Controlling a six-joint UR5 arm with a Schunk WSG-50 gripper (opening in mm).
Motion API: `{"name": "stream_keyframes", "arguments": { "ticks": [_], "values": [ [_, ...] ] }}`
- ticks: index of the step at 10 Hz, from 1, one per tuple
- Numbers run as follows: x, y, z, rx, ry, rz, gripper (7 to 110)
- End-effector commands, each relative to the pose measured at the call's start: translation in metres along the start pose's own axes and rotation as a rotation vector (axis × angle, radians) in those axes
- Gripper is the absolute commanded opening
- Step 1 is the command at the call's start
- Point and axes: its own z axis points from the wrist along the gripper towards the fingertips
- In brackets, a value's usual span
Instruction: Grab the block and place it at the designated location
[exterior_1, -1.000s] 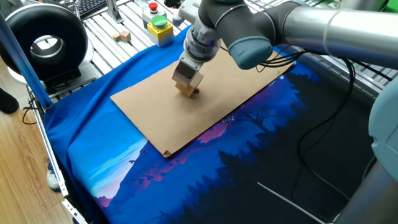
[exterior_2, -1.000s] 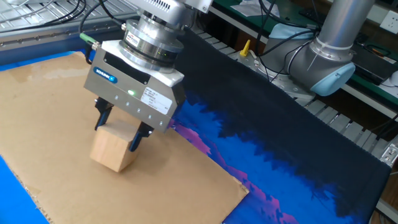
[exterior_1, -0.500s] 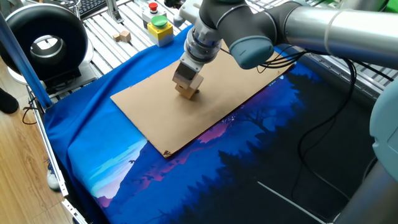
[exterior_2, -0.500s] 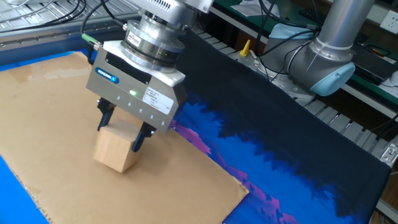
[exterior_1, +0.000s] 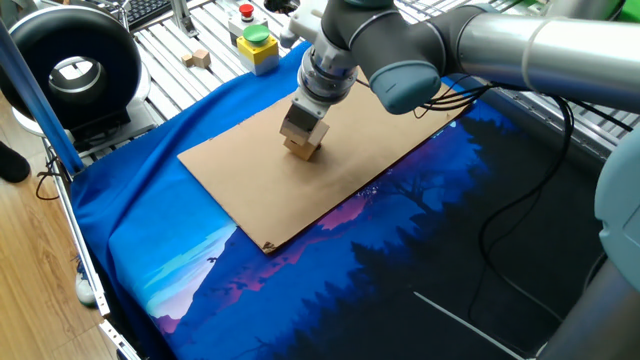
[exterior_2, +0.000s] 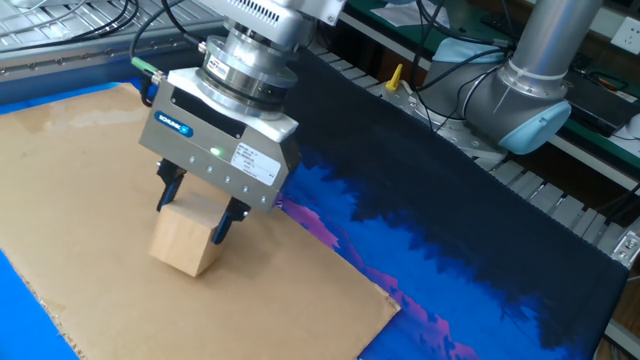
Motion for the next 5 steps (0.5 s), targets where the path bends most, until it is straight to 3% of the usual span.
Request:
{"name": "stream_keyframes", "arguments": {
  "ticks": [1, 5],
  "values": [
    [-0.0035, -0.0042, 0.0002, 0.010, -0.017, 0.008, 7],
    [-0.0051, -0.0036, 0.0030, 0.010, -0.024, -0.011, 7]
  ]
}}
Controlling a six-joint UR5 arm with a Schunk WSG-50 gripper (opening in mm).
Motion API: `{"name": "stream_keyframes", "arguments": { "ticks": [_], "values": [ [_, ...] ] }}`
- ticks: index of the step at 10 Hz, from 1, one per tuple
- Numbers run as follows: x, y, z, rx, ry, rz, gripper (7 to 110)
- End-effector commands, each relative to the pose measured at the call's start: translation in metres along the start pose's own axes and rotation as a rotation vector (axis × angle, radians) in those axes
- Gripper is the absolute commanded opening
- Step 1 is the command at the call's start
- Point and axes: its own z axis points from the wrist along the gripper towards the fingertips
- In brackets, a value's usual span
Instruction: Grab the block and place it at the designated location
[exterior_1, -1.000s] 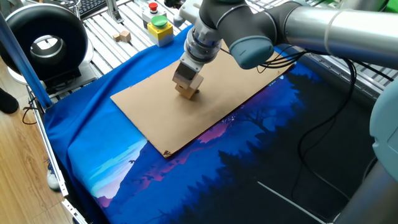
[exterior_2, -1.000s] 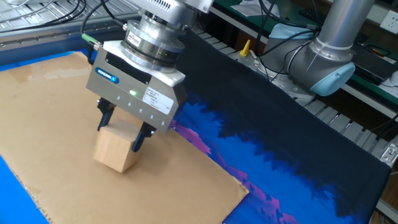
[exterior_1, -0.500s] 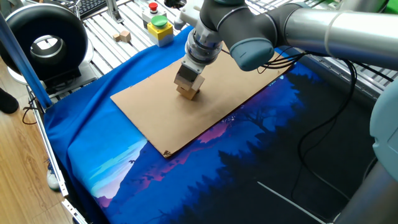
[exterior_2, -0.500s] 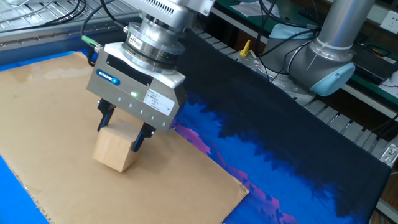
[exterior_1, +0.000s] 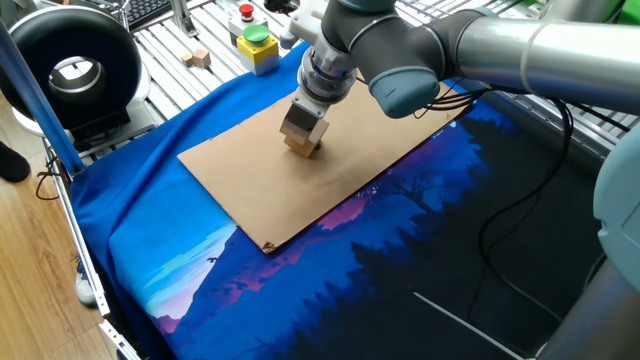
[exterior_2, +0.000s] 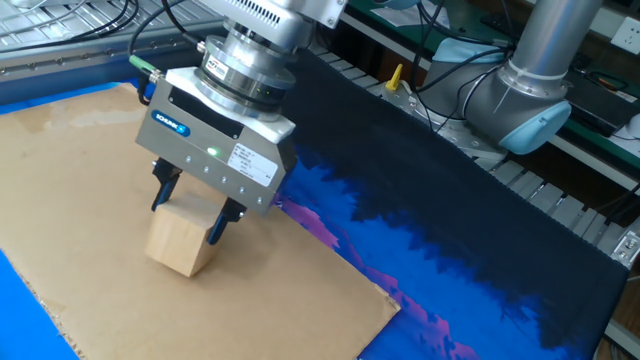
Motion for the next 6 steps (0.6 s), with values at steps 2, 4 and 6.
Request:
{"name": "stream_keyframes", "arguments": {
  "ticks": [2, 4, 6],
  "values": [
    [-0.0043, 0.0037, 0.0013, -0.021, -0.021, -0.022, 22],
    [-0.0044, 0.0040, 0.0012, -0.022, -0.021, -0.028, 44],
    [-0.0038, 0.0039, 0.0013, -0.021, -0.019, -0.030, 44]
  ]
}}
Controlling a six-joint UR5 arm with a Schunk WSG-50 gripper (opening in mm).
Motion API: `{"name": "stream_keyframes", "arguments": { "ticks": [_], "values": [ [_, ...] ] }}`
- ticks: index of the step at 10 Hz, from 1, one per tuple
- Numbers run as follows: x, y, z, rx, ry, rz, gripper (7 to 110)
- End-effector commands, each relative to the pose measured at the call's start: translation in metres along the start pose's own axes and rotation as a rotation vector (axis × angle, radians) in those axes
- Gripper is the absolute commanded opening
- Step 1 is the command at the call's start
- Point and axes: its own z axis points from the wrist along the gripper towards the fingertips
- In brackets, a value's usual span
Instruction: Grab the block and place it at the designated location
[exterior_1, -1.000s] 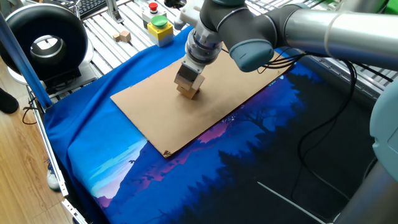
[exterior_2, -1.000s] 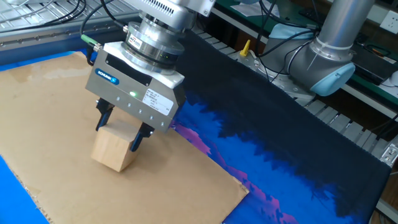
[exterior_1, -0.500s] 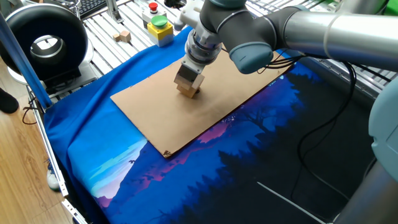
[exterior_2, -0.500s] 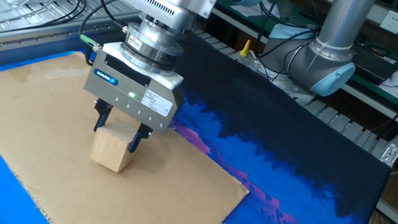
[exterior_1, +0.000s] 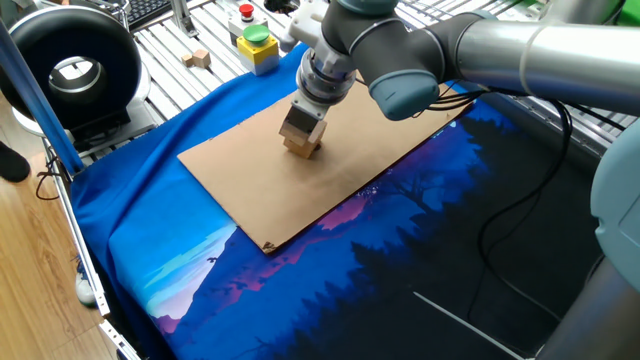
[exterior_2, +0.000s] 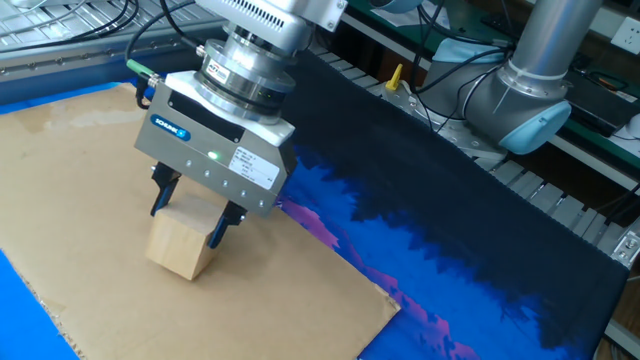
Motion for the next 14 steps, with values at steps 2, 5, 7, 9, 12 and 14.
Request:
{"name": "stream_keyframes", "arguments": {
  "ticks": [2, 5, 7, 9, 12, 14],
  "values": [
    [0.000, 0.000, -0.001, -0.007, -0.004, 0.005, 44],
    [0.000, -0.001, -0.001, -0.001, -0.008, 0.004, 44],
    [-0.001, 0.001, -0.001, -0.010, -0.016, -0.002, 66],
    [-0.004, 0.002, -0.001, -0.014, -0.027, -0.016, 107],
    [-0.003, 0.001, -0.005, -0.014, -0.023, -0.019, 107],
    [-0.005, 0.000, -0.015, -0.015, -0.022, -0.029, 107]
  ]
}}
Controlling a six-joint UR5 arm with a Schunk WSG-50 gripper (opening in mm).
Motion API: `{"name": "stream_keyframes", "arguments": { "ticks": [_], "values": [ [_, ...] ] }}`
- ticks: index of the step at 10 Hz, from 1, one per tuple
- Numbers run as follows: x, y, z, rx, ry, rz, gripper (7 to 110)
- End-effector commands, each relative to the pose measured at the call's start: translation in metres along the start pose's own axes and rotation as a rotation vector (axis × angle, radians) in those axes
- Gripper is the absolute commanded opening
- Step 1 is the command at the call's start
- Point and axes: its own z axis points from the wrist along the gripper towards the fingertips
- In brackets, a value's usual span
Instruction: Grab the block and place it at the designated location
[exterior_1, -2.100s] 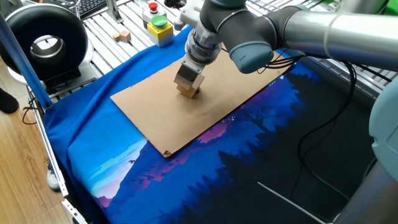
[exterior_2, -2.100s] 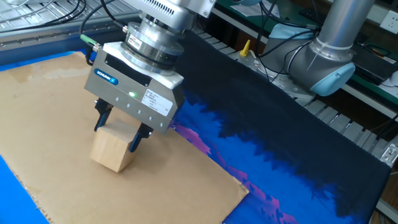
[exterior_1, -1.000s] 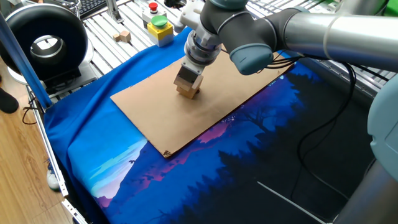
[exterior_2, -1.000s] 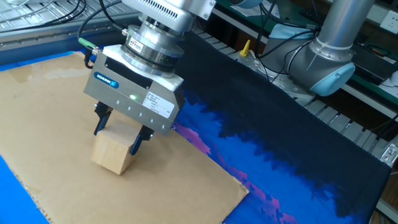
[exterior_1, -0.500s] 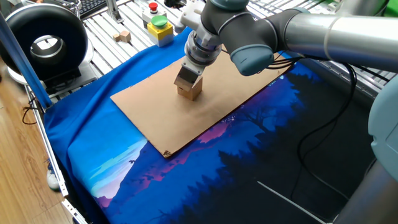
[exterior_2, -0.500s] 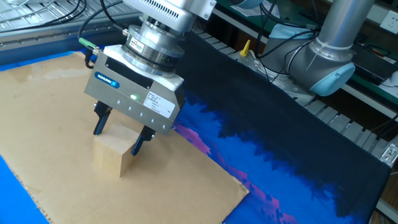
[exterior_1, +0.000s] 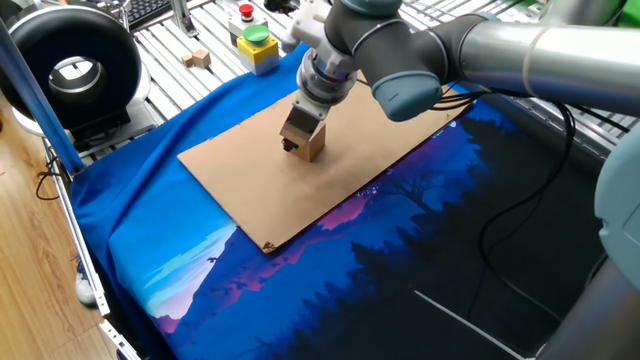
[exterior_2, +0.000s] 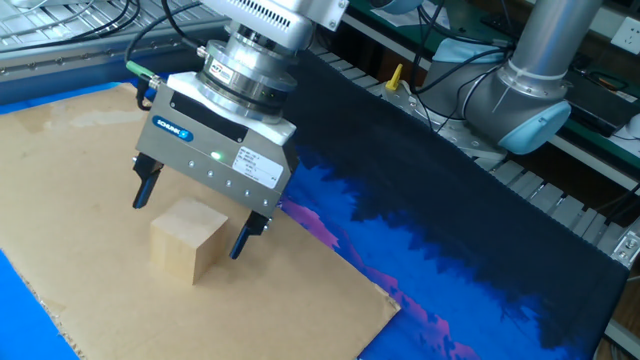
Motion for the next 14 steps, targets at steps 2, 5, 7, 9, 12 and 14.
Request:
{"name": "stream_keyframes", "arguments": {
  "ticks": [2, 5, 7, 9, 12, 14],
  "values": [
    [-0.008, 0.006, -0.020, -0.046, -0.011, 0.001, 88],
    [-0.016, 0.005, -0.024, -0.053, -0.011, 0.003, 88],
    [-0.022, 0.004, -0.026, -0.064, 0.005, 0.009, 88],
    [-0.016, -0.003, -0.030, -0.053, 0.097, 0.016, 44],
    [0.018, 0.000, -0.038, -0.063, 0.295, 0.072, 44],
    [0.012, 0.014, -0.040, -0.109, 0.323, 0.184, 44]
  ]
}}
